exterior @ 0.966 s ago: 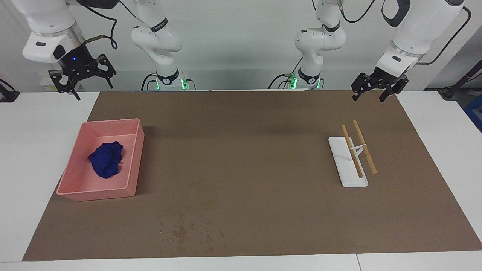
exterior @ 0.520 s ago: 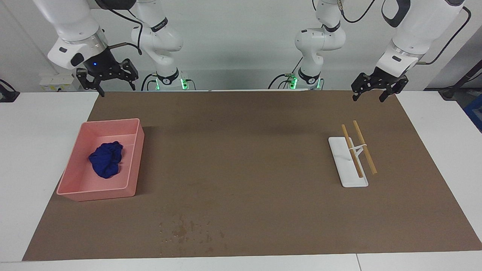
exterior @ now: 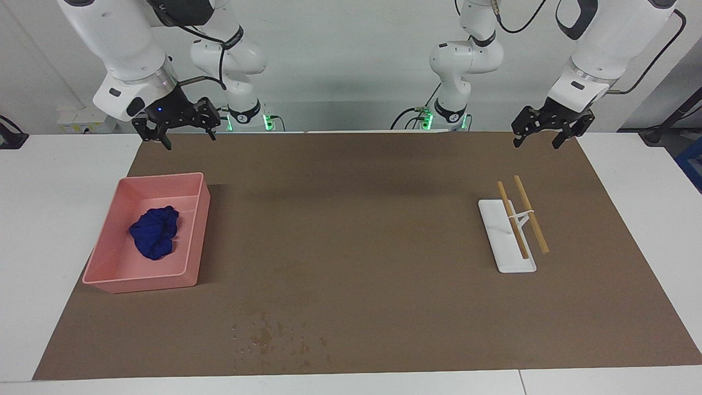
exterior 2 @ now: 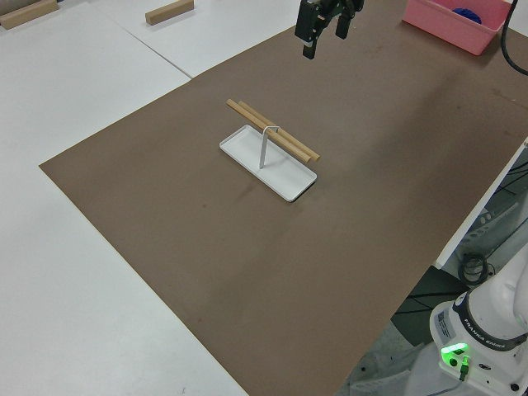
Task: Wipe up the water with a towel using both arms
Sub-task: 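Press the towel down inside the pink bin with the right gripper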
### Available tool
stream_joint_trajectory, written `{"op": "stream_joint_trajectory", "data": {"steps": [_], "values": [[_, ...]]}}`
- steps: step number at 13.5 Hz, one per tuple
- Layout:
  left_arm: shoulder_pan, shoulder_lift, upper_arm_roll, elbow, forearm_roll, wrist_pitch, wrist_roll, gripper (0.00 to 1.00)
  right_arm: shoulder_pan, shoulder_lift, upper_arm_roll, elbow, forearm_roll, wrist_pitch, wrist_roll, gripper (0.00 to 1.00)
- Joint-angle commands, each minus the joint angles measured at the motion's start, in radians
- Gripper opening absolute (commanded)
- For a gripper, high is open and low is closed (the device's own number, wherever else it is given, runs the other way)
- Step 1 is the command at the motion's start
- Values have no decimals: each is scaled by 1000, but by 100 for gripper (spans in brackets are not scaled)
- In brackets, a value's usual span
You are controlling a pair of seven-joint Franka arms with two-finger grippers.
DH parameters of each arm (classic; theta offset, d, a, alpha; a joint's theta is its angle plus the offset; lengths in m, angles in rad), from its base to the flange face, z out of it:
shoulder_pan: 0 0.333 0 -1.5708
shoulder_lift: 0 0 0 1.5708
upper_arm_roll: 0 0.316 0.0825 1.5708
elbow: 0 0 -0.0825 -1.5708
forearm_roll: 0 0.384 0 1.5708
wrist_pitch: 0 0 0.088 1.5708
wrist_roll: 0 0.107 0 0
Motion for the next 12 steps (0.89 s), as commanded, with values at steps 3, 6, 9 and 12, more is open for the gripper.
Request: {"op": "stream_joint_trajectory", "data": {"steps": [3,6,9,12], "values": [[-3,-20,1,-19,22,3,5,100,57,-63,-25,-123,7,40,54,100],[-3,-20,1,-19,22,3,5,100,116,-119,-62,-215,48,24,115,100],[-3,-20,1,-19,22,3,5,100,182,-135,-160,-249,48,68,94,100],[-3,-20,1,-19,22,3,5,100,194,-130,-197,-246,34,73,91,100]]}}
